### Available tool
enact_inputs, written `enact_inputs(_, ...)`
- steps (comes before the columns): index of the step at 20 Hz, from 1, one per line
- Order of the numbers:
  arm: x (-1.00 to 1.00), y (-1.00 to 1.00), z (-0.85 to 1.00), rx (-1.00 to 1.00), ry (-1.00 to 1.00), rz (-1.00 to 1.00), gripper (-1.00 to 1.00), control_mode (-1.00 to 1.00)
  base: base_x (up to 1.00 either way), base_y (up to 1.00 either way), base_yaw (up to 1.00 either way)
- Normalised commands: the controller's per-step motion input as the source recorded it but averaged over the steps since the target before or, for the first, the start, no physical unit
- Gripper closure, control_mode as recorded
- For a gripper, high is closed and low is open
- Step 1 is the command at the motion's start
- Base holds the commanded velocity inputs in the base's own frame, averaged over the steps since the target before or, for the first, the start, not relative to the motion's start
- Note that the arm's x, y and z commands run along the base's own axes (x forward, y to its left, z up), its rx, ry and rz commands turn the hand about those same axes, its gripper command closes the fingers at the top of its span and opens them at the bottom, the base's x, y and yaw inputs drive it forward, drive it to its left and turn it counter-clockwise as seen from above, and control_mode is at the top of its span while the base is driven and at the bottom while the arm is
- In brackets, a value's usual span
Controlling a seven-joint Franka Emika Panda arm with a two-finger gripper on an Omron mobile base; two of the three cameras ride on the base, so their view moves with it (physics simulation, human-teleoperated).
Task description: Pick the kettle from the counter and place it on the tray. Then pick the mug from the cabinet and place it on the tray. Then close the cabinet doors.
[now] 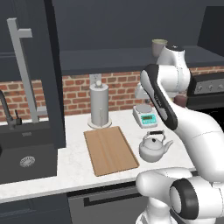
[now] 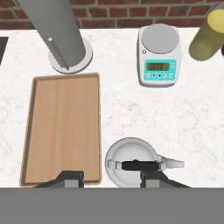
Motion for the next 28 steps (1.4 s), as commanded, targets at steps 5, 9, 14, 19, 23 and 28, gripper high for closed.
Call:
enact_inputs(5, -0.09, 0.0, 0.0, 0.0, 0.0, 0.0, -1.0, -1.0, 0.0, 0.0, 0.0)
enact_inputs(9, -0.34, 0.0, -0.07, 0.0, -0.03, 0.0, -1.0, -1.0, 0.0, 0.0, 0.0)
enact_inputs(14, -0.38, 0.0, -0.14, 0.0, -0.01, -0.09, -1.0, -1.0, 0.0, 0.0, 0.0)
enact_inputs(19, -0.16, -0.05, -0.09, 0.0, 0.0, -0.29, -1.0, -1.0, 0.0, 0.0, 0.0)
enact_inputs(23, -0.02, -0.05, -0.11, 0.0, 0.0, -0.31, -1.0, -1.0, 0.0, 0.0, 0.0)
enact_inputs(28, -0.01, 0.0, -0.16, 0.02, 0.06, -0.33, -1.0, -1.0, 0.0, 0.0, 0.0)
